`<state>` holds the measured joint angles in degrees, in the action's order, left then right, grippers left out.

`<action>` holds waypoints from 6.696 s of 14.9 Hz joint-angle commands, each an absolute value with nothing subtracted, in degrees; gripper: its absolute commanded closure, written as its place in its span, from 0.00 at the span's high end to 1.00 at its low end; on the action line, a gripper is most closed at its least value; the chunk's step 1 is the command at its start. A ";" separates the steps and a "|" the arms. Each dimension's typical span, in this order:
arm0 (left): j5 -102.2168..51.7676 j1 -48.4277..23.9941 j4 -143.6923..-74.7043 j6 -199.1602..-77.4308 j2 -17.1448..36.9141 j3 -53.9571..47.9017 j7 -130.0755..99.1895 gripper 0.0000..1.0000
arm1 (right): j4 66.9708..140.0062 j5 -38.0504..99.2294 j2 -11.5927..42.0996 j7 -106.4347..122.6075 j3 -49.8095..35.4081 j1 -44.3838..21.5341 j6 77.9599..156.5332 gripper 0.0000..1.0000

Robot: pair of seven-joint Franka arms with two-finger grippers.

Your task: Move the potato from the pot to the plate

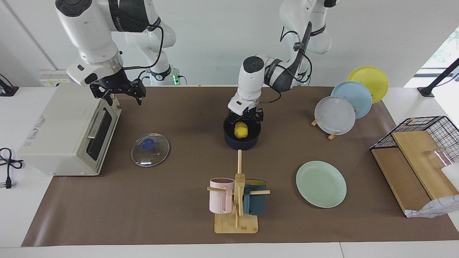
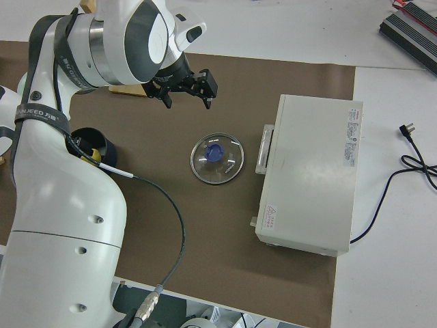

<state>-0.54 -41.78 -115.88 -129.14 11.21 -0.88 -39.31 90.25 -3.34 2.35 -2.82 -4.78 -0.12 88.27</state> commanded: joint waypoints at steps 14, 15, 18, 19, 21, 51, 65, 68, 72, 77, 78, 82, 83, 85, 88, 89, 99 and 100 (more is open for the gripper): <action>-1.14 -44.74 -118.74 -133.06 13.27 0.18 -39.11 1.00 | 93.78 -2.55 -0.97 -3.60 -0.79 -3.34 88.68 1.00; -1.14 -44.74 -118.74 -133.15 13.27 0.18 -39.11 0.92 | 93.52 -2.72 -0.88 -3.52 -0.70 -3.25 88.51 1.00; -1.23 -44.56 -118.74 -132.89 13.18 0.18 -39.02 0.39 | 94.04 -2.81 -1.41 -3.52 -0.35 -3.25 88.59 1.00; -1.23 -44.47 -118.74 -132.89 13.18 0.18 -39.02 0.23 | 94.04 -2.81 -1.41 -3.43 -0.35 -3.25 89.12 1.00; -1.32 -44.12 -118.74 -132.80 13.18 0.18 -38.94 0.00 | 93.87 -2.73 -1.14 -3.52 -0.26 -3.16 89.38 1.00; -7.56 -9.59 -89.57 -113.98 22.22 0.62 -4.50 0.00 | 94.04 -1.85 -0.88 -3.34 3.96 -2.11 92.73 1.00; -4.92 -9.14 -95.18 -127.62 27.42 0.79 -2.37 0.00 | 94.04 -1.76 -0.88 -2.02 4.04 -2.02 92.37 1.00; -4.83 -8.97 -94.57 -126.74 27.33 0.88 -0.10 0.99 | 94.13 -1.67 -1.05 -2.11 4.04 -2.11 92.29 1.00; -5.18 -7.65 -88.35 -116.57 24.62 1.14 -0.26 1.00 | 94.13 -1.76 -1.05 -2.20 4.04 -2.20 92.29 1.00; -5.10 -6.77 -87.01 -104.79 14.87 3.33 -2.28 1.00 | 94.13 -1.76 -1.05 -2.37 4.04 -2.46 92.28 1.00; -5.10 -6.77 -87.10 -102.68 12.07 4.04 -2.29 1.00 | 94.13 -1.76 -1.05 -2.37 4.04 -2.29 92.29 1.00; -4.83 -6.77 -87.54 -92.83 2.48 5.80 -1.49 1.00 | 94.13 -1.76 -1.05 -2.37 4.04 -2.28 92.28 1.00; -4.66 -6.77 -87.97 -90.12 0.72 5.80 -1.49 1.00 | 94.13 -1.76 -1.05 -2.37 4.04 -2.29 92.29 1.00; -2.73 -7.12 -89.90 -86.76 -1.92 5.54 -1.49 1.00 | 94.13 -1.76 -1.05 -2.37 4.04 -2.29 92.29 1.00; -2.72 -7.29 -97.71 -89.19 -6.14 5.45 -1.32 1.00 | 94.13 -1.76 -1.05 -2.37 4.04 -2.29 92.29 1.00; -2.55 -7.56 -99.65 -89.99 -6.85 5.36 -0.62 1.00 | 94.13 -1.76 -1.05 -2.37 4.04 -2.29 92.29 1.00; 2.81 -3.61 -87.35 -81.30 -2.02 0.18 3.86 1.00 | 94.13 -1.76 -1.05 -2.37 4.04 -2.20 92.29 1.00; 2.81 -3.52 -88.84 -81.47 -2.46 0.26 4.48 1.00 | 94.13 -1.67 -1.05 -2.37 4.04 -2.28 92.29 1.00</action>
<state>1.40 -4.92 -88.70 -82.87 -3.24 1.46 2.12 92.72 -2.88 0.11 -2.97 4.20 -2.76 91.36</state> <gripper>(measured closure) 0.000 0.000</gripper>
